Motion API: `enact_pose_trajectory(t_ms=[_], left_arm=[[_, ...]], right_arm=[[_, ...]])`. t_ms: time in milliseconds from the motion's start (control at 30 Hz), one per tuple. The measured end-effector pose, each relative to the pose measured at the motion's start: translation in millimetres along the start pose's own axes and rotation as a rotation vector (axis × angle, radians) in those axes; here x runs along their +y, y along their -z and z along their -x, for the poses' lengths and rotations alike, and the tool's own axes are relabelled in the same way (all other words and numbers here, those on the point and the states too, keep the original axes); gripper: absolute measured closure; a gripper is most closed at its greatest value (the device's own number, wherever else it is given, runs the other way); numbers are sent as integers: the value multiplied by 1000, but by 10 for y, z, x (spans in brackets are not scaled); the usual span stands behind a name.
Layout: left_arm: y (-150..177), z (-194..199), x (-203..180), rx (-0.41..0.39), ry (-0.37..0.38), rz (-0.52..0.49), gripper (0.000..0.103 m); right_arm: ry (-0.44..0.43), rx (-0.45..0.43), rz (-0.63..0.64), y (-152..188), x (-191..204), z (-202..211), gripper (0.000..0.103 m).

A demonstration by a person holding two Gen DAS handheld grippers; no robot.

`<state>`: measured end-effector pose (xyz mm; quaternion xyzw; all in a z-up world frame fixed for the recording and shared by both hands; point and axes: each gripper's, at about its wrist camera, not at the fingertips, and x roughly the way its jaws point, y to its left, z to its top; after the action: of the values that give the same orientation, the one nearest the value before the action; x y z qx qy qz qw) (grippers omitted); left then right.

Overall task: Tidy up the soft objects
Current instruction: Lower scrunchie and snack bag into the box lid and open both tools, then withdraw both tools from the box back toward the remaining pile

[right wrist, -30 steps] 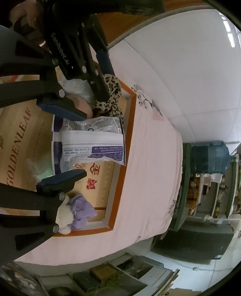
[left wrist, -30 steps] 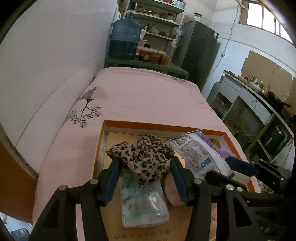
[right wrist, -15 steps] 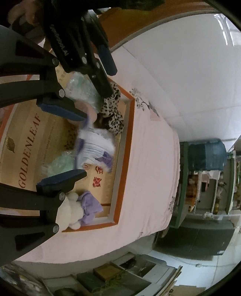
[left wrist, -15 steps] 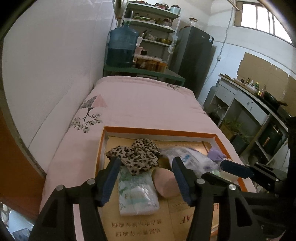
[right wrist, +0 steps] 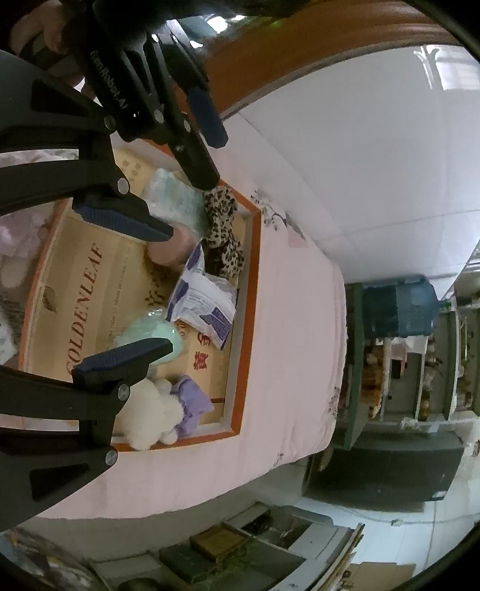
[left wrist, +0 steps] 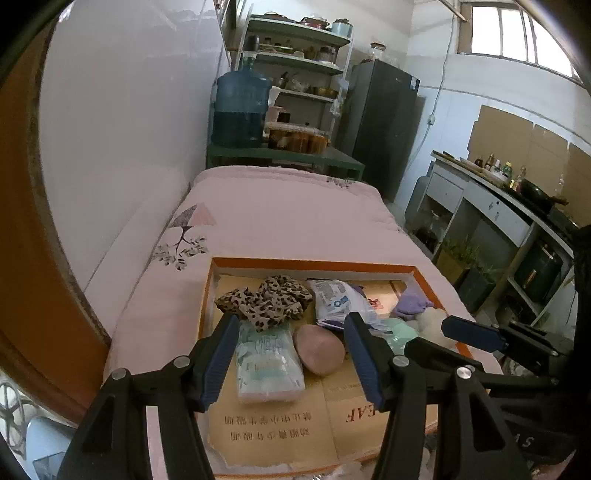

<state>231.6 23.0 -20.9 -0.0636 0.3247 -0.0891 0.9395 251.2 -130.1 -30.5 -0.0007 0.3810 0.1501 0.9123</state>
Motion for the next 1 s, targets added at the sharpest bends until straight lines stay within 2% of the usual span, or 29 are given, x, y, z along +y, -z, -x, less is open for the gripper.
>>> enact_pose_trajectory(t_ms=[500,1000], left_arm=[[117,356,-111,-27,0,-11,44],[211,490,-124,-27,3,-13,44]], right_arm=[[4,-22,-13,160,40,313,47],[5,-37,-23,348,92,574,47]])
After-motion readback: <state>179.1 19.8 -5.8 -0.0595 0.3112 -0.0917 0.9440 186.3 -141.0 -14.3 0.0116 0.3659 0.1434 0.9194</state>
